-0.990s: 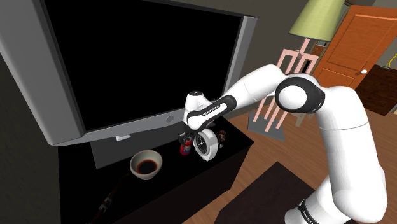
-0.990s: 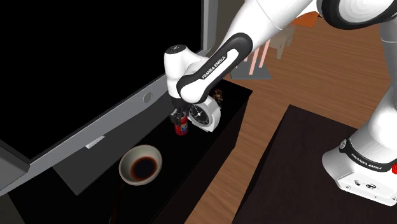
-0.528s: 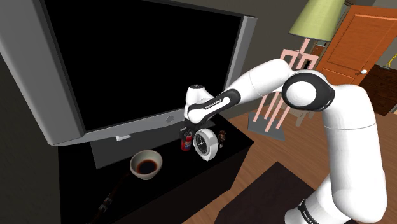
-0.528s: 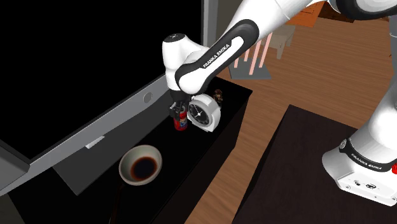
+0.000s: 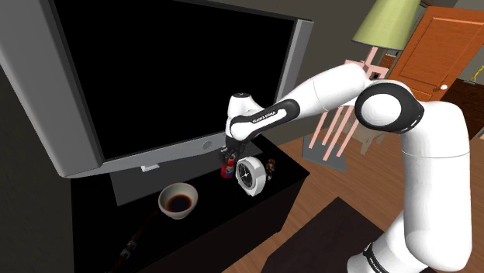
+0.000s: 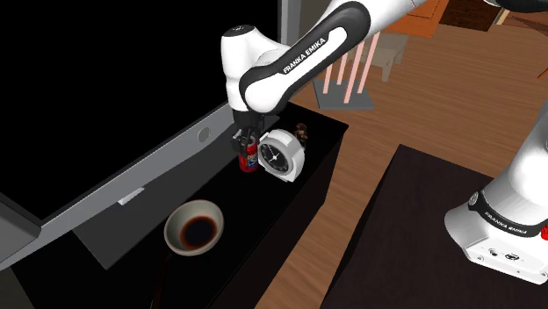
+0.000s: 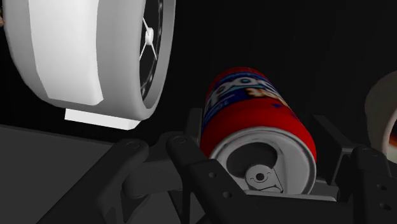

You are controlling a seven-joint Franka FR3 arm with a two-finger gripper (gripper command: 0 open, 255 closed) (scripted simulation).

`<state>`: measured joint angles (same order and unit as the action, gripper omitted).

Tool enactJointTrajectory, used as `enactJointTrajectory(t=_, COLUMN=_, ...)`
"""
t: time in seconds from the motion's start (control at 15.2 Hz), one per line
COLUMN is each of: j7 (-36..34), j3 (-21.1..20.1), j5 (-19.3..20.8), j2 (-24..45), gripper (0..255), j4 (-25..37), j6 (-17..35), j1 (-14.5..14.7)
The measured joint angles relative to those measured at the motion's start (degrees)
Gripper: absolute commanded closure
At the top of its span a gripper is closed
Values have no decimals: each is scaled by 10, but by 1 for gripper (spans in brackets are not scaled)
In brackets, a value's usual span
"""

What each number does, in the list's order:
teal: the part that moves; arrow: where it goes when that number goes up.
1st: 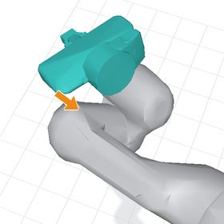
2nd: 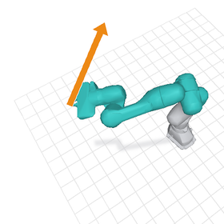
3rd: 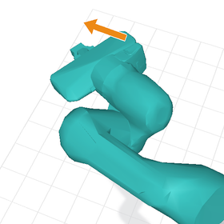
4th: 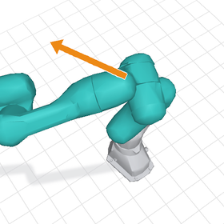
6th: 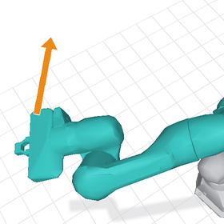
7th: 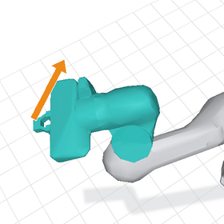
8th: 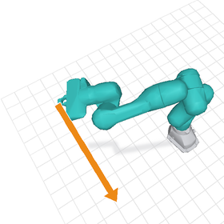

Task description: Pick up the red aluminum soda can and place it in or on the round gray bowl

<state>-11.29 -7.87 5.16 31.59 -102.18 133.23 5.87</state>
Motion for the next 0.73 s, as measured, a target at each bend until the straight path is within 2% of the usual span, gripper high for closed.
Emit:
enactJointTrajectory(t=0.59, j7=5, j3=-4, j5=-7, j2=-38, gripper=255, j4=11, j6=-49, j1=-4)
enactJointTrajectory(t=0.73, j7=-9, j3=-7, j5=-5, j2=-34, gripper=255, j4=25, j6=-59, j1=8)
